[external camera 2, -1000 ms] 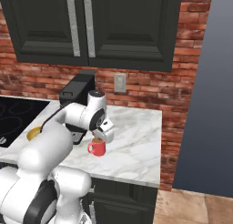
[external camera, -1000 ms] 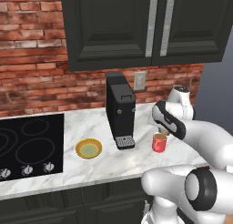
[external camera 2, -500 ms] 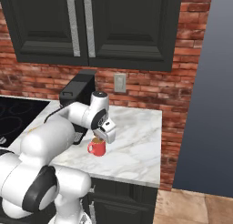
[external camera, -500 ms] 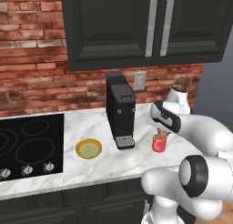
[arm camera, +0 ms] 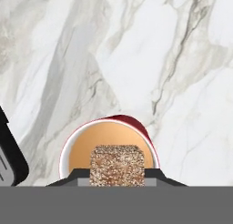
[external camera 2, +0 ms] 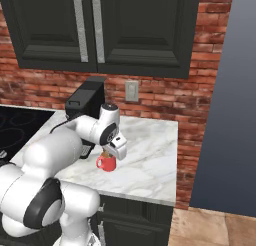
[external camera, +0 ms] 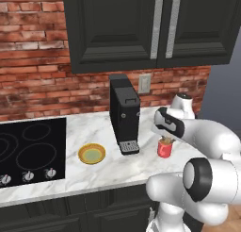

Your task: Take a sugar cube from the saucer and place it inside the coffee. Then, grab milk from the fridge and place it next to the coffee on the counter to sweeten the coffee.

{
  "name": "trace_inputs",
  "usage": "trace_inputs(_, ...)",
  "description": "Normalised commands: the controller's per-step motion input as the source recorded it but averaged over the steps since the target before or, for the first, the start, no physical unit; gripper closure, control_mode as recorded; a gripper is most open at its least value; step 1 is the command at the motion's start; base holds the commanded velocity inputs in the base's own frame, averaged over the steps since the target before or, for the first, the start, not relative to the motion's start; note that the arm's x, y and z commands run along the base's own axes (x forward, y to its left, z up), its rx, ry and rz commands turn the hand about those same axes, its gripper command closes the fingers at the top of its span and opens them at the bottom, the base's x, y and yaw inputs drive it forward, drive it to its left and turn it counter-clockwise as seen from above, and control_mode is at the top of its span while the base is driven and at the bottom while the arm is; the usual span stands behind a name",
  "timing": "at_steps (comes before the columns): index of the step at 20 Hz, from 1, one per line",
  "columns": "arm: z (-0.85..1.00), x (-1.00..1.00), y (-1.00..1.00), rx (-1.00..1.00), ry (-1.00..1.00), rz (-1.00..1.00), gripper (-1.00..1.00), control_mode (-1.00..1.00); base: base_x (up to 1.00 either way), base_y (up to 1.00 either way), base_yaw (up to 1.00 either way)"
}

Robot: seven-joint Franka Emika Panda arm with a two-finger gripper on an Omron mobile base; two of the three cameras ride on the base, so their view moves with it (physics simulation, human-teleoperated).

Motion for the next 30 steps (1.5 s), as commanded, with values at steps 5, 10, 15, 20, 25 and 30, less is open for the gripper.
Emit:
trace_inputs(5,-0.06,0.11,0.00,0.00,0.05,0.00,1.00,-1.00,0.00,0.00,0.00)
trace_inputs(10,0.00,0.17,0.03,0.00,0.08,0.00,-1.00,-1.00,0.00,0.00,0.00)
trace_inputs(15,0.00,0.02,0.01,0.00,0.03,0.00,-1.00,-1.00,0.00,0.00,0.00)
trace_inputs(20,0.01,0.00,0.00,0.00,0.00,0.00,-1.00,-1.00,0.00,0.00,0.00)
trace_inputs(25,0.06,-0.05,0.00,0.00,0.00,0.00,-1.00,-1.00,0.00,0.00,0.00)
trace_inputs(30,-0.05,-0.14,0.02,-0.01,0.00,0.00,1.00,-1.00,0.00,0.00,0.00)
